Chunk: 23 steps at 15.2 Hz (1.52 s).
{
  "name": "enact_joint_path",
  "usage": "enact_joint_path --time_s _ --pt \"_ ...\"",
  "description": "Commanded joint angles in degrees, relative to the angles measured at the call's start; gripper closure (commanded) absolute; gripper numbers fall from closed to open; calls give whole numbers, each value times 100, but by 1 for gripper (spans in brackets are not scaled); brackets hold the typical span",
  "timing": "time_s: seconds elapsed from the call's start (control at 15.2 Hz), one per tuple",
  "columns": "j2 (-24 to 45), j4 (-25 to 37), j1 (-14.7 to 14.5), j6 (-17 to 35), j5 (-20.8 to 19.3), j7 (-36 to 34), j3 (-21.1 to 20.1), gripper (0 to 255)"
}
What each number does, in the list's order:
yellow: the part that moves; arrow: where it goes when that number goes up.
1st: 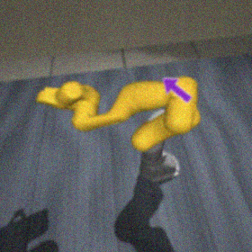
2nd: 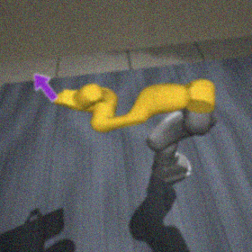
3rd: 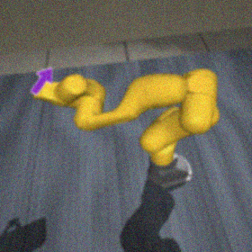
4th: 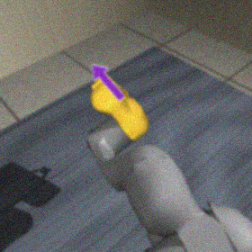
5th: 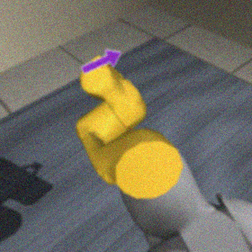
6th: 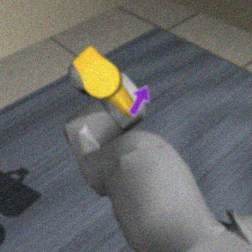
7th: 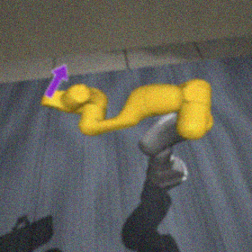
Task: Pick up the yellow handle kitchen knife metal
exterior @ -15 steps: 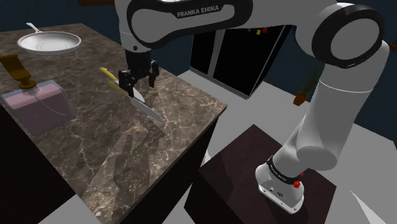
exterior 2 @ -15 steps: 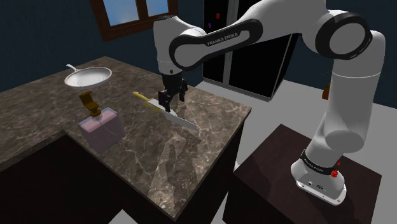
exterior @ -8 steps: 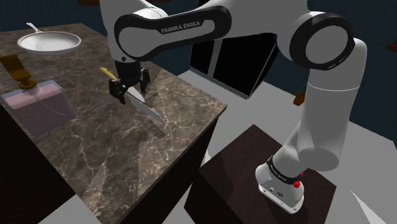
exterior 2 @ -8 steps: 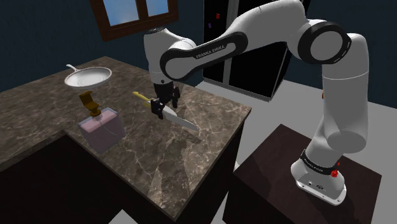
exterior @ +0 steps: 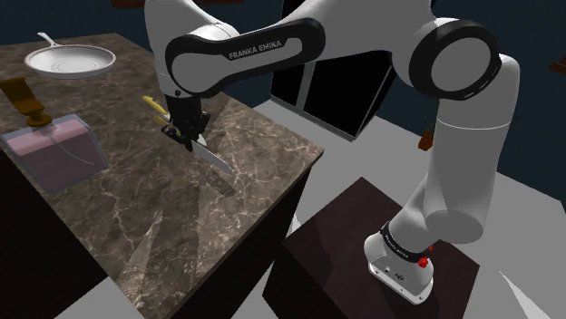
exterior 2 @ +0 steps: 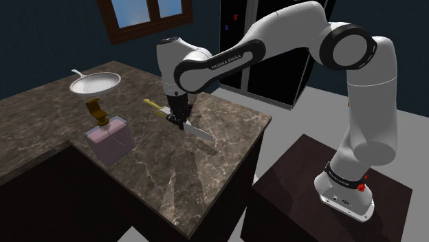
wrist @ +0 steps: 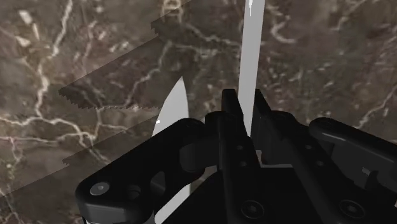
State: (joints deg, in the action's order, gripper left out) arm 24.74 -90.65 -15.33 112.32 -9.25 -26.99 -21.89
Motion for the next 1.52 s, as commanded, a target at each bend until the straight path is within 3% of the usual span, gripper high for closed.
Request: enact_joint_path --time_s 0.0,0.33,1.45 --pt "1 0 0 2 0 0 0 255" --pt "-5 -8 0 4 1 -1 -1 255" --pt "-201 886 -32 -1068 104 74 -57 255"
